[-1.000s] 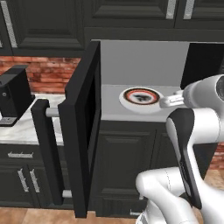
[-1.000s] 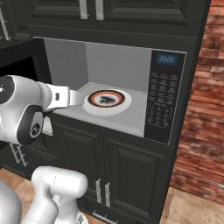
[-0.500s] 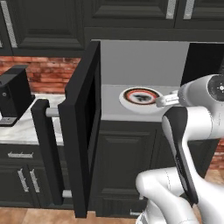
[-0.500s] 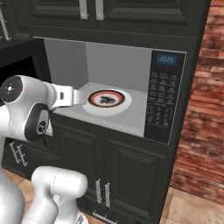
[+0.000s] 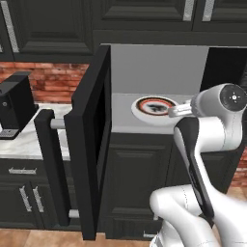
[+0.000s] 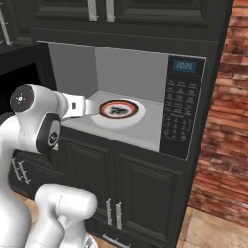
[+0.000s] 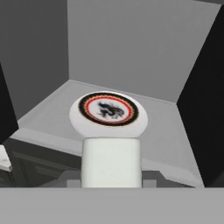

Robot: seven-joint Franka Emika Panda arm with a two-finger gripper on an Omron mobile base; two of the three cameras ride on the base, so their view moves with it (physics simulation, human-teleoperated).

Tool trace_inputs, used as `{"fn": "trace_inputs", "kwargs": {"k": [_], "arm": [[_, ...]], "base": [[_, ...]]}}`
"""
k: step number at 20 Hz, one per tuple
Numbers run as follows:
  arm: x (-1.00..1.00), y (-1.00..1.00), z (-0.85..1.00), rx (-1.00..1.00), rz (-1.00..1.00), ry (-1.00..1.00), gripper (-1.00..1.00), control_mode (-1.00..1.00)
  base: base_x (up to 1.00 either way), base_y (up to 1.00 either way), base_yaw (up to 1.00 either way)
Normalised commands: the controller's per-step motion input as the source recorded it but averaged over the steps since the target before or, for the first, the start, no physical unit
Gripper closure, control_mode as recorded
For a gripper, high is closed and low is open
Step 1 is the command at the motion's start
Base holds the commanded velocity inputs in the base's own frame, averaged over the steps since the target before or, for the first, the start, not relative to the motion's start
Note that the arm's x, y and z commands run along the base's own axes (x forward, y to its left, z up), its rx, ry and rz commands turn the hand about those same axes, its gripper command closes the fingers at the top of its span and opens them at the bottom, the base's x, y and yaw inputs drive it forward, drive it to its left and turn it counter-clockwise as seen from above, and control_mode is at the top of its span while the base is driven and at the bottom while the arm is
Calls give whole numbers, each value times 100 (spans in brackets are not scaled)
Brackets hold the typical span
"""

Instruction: Pick the marshmallow from the counter and place it in the microwave. Then turn on the microwave.

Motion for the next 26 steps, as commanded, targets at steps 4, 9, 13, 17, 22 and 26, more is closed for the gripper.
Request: {"fn": "trace_inputs", "kwargs": {"k": [4,9,13,17,22,26], "arm": [[23,-1,-8,0,0,0,100,-100],[23,-3,-7,0,0,0,100,-100],[20,-3,-1,0,0,1,100,-100],[21,-3,0,0,0,2,100,-100],[23,-2,-4,0,0,2,100,-100],[24,0,-9,0,0,1,100,-100]], "base": [[0,0,0],[0,0,0],[0,0,0],[0,0,0],[0,0,0],[0,0,0]]}}
